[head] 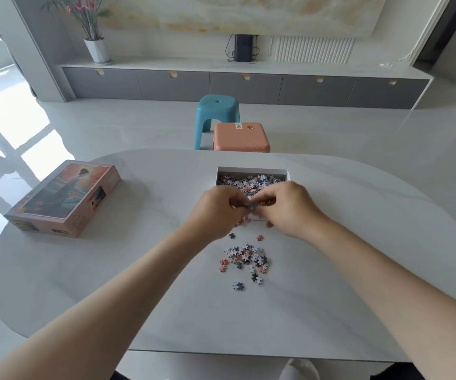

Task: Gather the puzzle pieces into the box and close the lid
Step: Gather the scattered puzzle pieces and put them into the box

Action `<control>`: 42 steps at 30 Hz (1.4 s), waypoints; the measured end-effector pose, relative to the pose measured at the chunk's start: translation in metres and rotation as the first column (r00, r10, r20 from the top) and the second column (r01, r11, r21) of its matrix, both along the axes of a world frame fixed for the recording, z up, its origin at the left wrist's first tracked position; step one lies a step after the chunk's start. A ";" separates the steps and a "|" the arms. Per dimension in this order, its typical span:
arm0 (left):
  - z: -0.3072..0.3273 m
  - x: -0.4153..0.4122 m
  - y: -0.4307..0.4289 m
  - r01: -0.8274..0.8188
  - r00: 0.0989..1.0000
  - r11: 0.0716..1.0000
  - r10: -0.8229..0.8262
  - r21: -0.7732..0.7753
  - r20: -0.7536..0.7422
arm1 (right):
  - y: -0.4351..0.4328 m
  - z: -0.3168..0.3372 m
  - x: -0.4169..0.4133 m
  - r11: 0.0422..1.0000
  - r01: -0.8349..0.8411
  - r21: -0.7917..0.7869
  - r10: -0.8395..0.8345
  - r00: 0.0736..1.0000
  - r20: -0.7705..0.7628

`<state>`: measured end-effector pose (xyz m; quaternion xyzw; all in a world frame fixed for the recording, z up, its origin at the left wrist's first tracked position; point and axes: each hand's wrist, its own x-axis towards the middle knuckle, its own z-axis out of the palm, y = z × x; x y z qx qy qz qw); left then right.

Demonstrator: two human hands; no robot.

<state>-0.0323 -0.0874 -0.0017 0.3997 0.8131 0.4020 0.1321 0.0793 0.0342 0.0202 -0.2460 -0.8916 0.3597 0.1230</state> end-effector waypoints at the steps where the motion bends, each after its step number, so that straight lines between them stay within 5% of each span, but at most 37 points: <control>1: 0.004 -0.003 0.005 -0.027 1.000 0.998 0.027 0.049 0.004 | 0.004 0.002 -0.003 1.000 0.023 -0.007 -0.023 0.998 -0.063; 6: 0.008 -0.017 0.023 -0.073 0.997 0.991 0.074 0.114 -0.002 | 0.023 -0.011 -0.021 0.979 0.067 0.192 -0.015 0.966 -0.258; 11: -0.006 -0.030 0.018 0.069 0.993 0.993 -0.077 -0.092 -0.094 | 0.039 -0.029 -0.024 0.924 -0.093 0.372 0.050 0.991 0.125; 19: -0.013 -0.027 -0.004 0.157 0.945 0.984 -0.124 0.088 -0.301 | 0.025 -0.010 -0.005 0.925 -0.116 0.361 0.159 0.983 -0.091; 22: -0.014 -0.017 -0.016 0.257 0.883 0.965 -0.214 0.049 -0.417 | 0.011 -0.010 0.005 0.906 -0.306 0.293 0.289 0.952 0.102; 26: -0.031 -0.003 -0.033 0.275 0.827 0.914 -0.383 -0.298 -0.412 | -0.002 -0.030 0.018 0.843 -0.429 0.325 0.285 0.868 0.406; 34: -0.029 0.009 -0.049 0.381 0.886 0.868 -0.441 -0.319 -0.143 | -0.007 -0.028 0.039 0.883 -0.421 0.209 0.311 0.857 0.411; 38: -0.027 0.009 -0.057 0.322 0.866 0.836 -0.450 -0.444 -0.220 | -0.010 -0.030 0.045 0.920 -0.347 0.180 0.212 0.830 0.517; 42: -0.032 0.018 -0.051 0.327 0.865 0.850 -0.445 -0.413 -0.233 | -0.016 -0.044 0.036 0.948 -0.276 0.159 0.190 0.891 0.413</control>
